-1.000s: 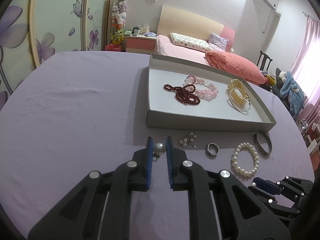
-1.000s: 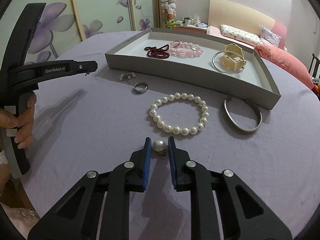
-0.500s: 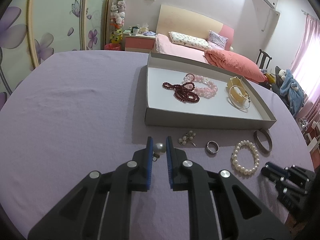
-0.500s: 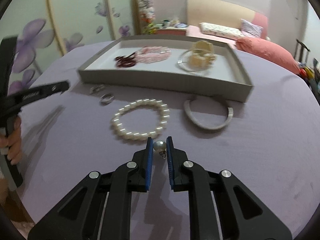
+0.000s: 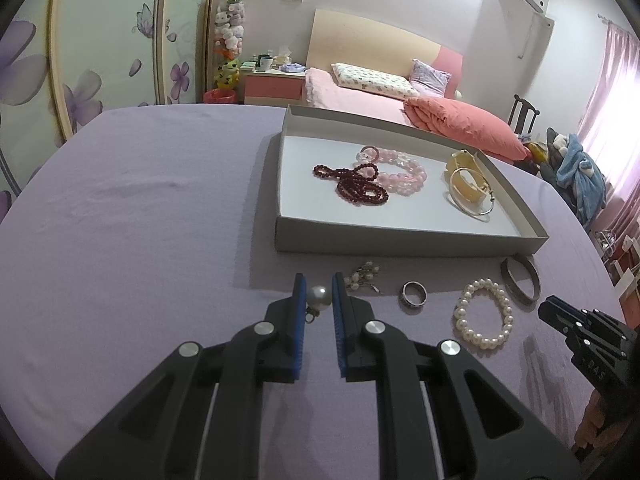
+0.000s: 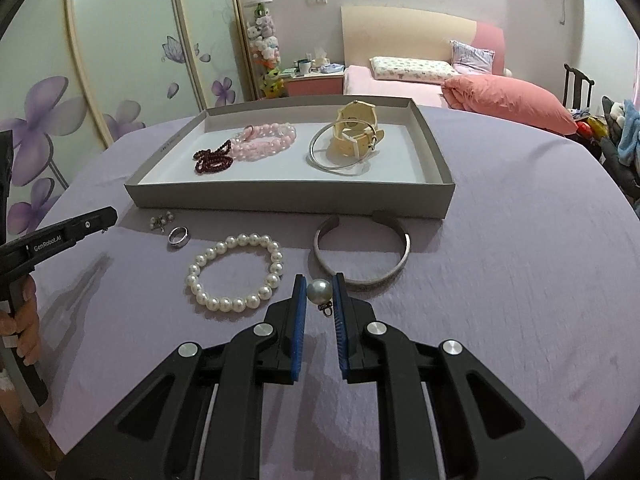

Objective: Organize jewelry
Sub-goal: 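Grasp the second pearl earring with the right gripper, then carry both pearl earrings into the grey tray and open both grippers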

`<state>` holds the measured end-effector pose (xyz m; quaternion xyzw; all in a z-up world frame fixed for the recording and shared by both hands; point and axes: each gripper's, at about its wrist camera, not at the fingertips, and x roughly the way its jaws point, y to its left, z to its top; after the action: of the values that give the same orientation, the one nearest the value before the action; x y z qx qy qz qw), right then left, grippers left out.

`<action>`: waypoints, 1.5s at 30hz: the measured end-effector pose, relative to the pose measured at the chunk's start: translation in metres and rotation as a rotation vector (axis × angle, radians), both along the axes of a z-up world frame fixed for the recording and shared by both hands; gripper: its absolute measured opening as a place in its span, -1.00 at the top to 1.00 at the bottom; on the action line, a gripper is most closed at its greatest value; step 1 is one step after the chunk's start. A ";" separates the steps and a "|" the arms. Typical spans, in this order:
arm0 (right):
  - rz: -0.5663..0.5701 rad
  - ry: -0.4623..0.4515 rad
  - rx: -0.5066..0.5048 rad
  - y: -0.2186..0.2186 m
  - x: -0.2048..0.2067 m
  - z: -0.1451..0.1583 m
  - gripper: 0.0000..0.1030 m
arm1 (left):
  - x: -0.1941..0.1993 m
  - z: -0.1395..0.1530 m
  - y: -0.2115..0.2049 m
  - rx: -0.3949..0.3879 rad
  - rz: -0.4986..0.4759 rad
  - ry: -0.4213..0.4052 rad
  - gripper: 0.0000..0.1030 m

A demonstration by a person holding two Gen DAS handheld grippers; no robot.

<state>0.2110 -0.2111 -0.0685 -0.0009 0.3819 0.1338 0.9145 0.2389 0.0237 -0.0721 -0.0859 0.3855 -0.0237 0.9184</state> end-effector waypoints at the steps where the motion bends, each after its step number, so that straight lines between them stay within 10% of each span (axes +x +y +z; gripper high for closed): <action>1: -0.001 -0.003 0.002 0.000 0.000 0.001 0.72 | 0.000 0.001 -0.001 0.000 -0.002 -0.002 0.73; 45: -0.063 -0.338 0.040 0.029 0.067 0.070 0.72 | 0.053 0.065 -0.041 0.001 -0.064 -0.285 0.73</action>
<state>0.2782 -0.1826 0.0018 0.0068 0.2197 0.1106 0.9693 0.2923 -0.0175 -0.0076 -0.0688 0.2536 -0.0645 0.9627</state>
